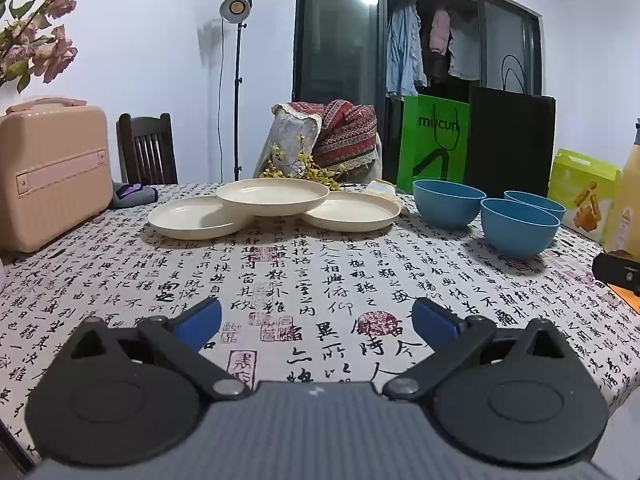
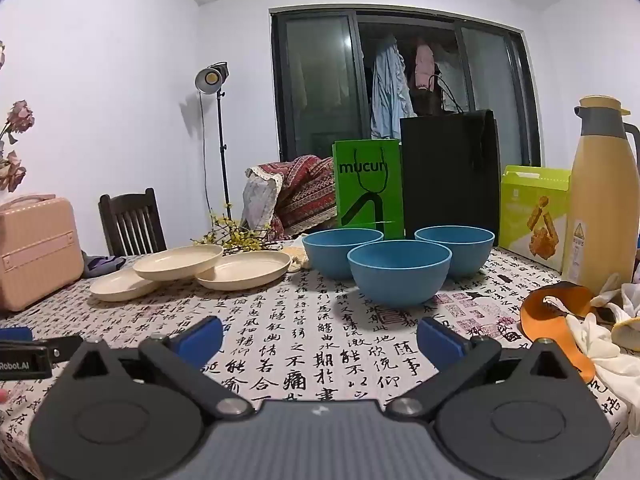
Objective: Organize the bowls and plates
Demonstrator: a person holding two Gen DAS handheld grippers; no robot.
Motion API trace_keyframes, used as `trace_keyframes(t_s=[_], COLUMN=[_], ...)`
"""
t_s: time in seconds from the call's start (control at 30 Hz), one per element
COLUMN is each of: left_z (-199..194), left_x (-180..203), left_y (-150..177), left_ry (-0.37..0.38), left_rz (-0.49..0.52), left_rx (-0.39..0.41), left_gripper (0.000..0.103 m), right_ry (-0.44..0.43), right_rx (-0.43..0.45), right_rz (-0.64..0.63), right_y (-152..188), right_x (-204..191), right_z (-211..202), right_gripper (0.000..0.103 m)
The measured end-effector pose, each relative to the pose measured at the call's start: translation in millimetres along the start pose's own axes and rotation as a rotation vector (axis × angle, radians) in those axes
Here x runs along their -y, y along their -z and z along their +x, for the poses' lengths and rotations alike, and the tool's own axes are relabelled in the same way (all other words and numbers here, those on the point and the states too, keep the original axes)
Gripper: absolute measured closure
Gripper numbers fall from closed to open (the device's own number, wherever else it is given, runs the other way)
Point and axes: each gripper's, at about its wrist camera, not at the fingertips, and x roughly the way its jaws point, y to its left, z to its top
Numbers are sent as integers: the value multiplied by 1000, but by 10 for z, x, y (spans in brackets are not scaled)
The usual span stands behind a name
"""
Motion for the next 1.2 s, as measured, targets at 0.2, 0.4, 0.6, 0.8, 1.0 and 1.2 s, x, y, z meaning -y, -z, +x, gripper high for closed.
trace_keyframes(t_s=[0.2,0.4,0.6,0.8,1.0,1.2], left_z=[44,41,40,40,41,35], left_x=[10,26,43,39,38,21], left_y=[7,38,50,50,49,51], left_ry=[27,32,36,39,40,39], left_rz=[-19,-8,-5,-4,-4,-8], left_rx=[-46,-39,-40,-44,-44,-45], left_gripper=[0,0,0,0,0,0], right_ry=[6,1,0,-2,-2,-2], right_rx=[-13,-14,-17,-22,-22,-23], right_rz=[1,4,-1,-3,-4,-4], right_y=[-2,-16,21,-10,-6,-3], right_x=[5,23,1,8,3,2], right_z=[-3,12,4,41,33,34], right_gripper=[0,0,0,0,0,0])
